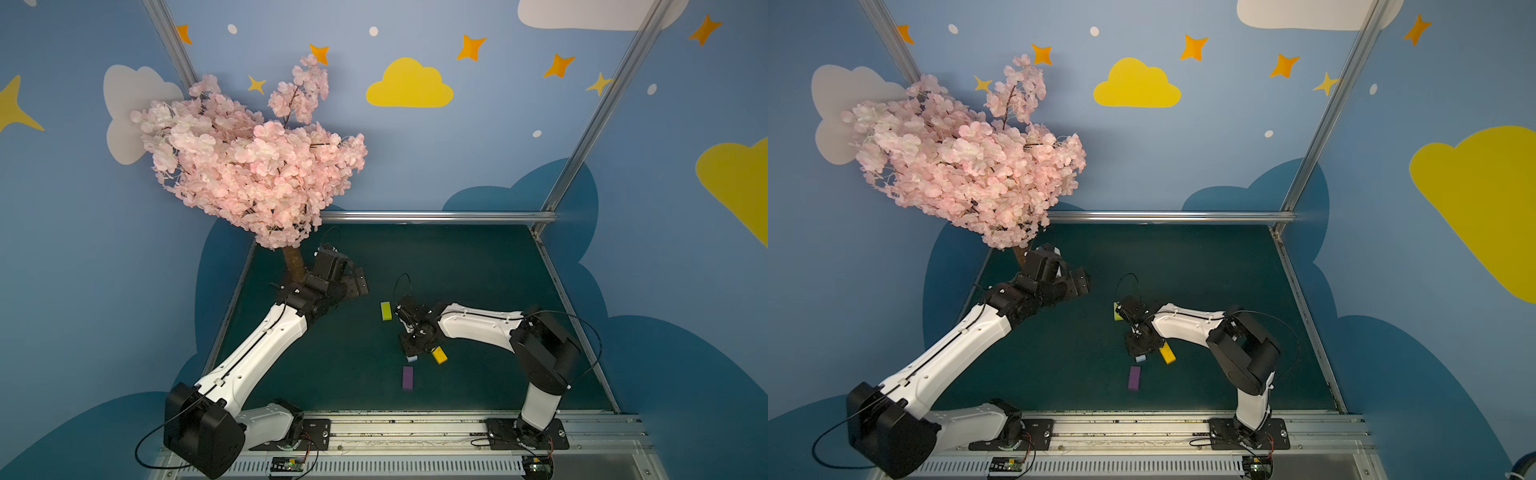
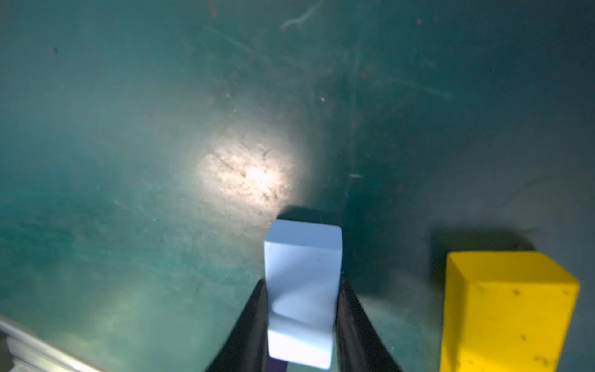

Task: Assemble the letter k with building blocks
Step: Pick up the building block from the center of the board.

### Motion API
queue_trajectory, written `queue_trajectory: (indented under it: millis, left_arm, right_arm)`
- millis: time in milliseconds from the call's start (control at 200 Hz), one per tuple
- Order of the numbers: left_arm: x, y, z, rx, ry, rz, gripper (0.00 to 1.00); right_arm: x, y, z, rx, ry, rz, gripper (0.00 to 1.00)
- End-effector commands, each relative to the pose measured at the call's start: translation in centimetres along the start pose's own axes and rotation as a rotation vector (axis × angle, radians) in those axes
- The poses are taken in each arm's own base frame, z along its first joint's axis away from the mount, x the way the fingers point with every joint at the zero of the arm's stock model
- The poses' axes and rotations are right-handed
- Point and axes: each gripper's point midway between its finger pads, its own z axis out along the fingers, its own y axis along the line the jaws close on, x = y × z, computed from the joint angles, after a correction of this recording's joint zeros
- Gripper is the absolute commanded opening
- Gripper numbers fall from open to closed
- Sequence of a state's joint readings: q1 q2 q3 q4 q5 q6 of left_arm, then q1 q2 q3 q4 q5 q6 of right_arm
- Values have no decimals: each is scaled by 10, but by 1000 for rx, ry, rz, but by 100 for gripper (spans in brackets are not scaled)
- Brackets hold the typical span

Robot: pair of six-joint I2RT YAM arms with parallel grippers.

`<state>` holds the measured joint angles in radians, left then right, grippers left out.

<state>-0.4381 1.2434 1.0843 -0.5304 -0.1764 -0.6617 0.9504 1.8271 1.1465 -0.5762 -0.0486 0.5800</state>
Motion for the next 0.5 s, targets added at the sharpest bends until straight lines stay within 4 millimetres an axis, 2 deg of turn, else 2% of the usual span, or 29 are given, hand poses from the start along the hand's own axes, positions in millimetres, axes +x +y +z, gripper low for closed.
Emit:
queue_trajectory:
  millis: [0, 220, 375, 496]
  left_arm:
    - [-5, 0, -3, 3, -23, -5, 100]
    - [-7, 1, -2, -7, -27, -9, 100]
    - [-10, 3, -4, -24, -34, -3, 100]
    - [-10, 4, -4, -28, -35, 0, 100]
  right_arm:
    - [-7, 2, 0, 1, -8, -13, 24]
    - [-41, 18, -7, -20, -57, -53, 22]
    - [-61, 30, -3, -54, -71, -40, 21]
    - [-69, 37, 3, -82, -60, -17, 21]
